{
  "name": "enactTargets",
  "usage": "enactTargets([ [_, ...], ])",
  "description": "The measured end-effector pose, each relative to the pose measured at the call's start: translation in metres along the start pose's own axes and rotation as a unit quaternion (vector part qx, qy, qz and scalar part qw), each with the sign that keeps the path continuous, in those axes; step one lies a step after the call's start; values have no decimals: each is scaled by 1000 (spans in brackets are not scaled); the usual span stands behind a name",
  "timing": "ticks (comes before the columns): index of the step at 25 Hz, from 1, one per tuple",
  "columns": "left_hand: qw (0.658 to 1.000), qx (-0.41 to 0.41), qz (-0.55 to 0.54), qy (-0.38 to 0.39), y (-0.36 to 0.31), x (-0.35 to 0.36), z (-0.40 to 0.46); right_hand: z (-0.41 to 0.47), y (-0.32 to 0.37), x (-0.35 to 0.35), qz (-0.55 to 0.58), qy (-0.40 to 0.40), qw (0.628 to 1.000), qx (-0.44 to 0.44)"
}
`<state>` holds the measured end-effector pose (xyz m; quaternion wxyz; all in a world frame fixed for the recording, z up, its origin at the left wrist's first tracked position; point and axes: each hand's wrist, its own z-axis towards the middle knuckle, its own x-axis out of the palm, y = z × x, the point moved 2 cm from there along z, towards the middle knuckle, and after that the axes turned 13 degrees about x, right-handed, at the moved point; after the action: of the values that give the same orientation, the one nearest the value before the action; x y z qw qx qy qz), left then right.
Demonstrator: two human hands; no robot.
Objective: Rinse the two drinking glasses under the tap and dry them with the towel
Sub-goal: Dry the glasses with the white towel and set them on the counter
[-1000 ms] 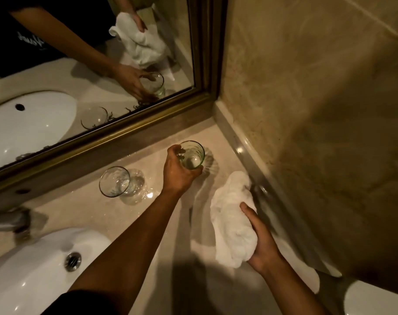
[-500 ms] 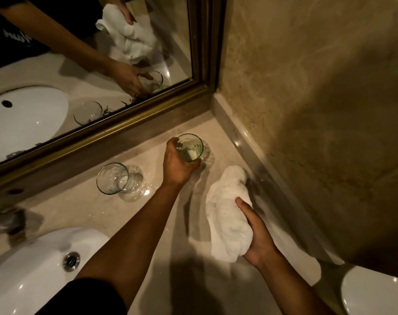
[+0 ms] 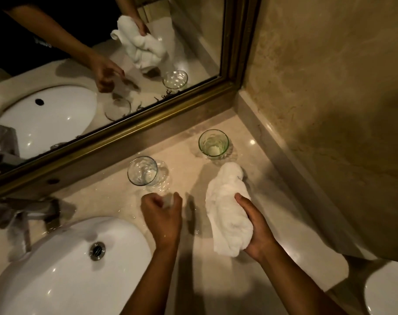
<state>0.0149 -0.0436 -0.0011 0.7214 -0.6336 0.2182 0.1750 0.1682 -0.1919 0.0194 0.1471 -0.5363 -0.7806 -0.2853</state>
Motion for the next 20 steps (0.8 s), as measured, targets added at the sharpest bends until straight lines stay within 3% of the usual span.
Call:
enactTargets([
  [2,998,-60,17,-30,24,-13,16,0,-5,13,-20,35,999,8],
  [4,996,-71,53,3,41,-18,40,7,-11,22,-34,40,998,23],
  [10,992,-53,-61,97,61,-12,88,25,-24,34,-50,30,997,44],
  [16,990,-22,-92,108,69,-8,103,25,-30,45,-76,26,995,50],
  [20,986,-9,-119,118,57,-21,93,16,-25,57,-132,14,991,4],
])
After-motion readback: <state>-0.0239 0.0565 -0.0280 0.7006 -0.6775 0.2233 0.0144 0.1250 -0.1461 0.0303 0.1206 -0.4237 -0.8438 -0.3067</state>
